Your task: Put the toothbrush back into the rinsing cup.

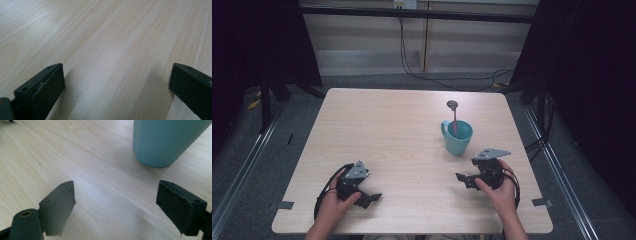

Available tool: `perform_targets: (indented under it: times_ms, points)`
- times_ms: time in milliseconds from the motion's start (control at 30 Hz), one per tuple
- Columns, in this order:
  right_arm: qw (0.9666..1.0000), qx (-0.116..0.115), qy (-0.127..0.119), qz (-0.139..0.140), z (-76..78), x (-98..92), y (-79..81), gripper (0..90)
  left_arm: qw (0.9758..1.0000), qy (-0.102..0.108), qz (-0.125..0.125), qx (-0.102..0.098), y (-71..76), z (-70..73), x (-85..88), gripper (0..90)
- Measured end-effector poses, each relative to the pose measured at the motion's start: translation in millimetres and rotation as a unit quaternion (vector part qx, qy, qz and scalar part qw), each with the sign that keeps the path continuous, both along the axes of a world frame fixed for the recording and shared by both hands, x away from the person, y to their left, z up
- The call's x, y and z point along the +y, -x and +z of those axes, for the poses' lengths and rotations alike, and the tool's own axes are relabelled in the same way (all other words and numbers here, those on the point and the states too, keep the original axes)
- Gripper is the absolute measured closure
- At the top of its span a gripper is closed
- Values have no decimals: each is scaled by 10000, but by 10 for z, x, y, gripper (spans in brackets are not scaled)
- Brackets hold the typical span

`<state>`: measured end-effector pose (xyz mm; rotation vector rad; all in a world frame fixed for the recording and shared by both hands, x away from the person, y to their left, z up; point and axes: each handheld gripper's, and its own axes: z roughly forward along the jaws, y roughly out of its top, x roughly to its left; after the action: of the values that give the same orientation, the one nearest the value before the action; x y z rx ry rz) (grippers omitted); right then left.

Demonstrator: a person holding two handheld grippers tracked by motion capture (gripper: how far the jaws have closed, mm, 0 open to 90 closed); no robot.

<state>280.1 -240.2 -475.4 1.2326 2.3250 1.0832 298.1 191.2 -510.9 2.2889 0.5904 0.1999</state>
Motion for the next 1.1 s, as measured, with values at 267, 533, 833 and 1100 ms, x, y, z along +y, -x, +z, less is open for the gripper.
perform_targets:
  times_ms: [267,533,833,1100]
  points:
    - [9998,56,152,69,-78,38,44,152,10000,0,1,0,0,0,0,0]
    - [9993,66,315,202,-156,108,74,152,10000,11,0,5,0,-1,0,0]
    - [9989,73,432,156,-270,113,96,150,10000,7,-2,0,0,-1,0,0]
    - [9994,-68,314,159,-353,105,130,137,10000,1,2,-2,1,0,0,0]
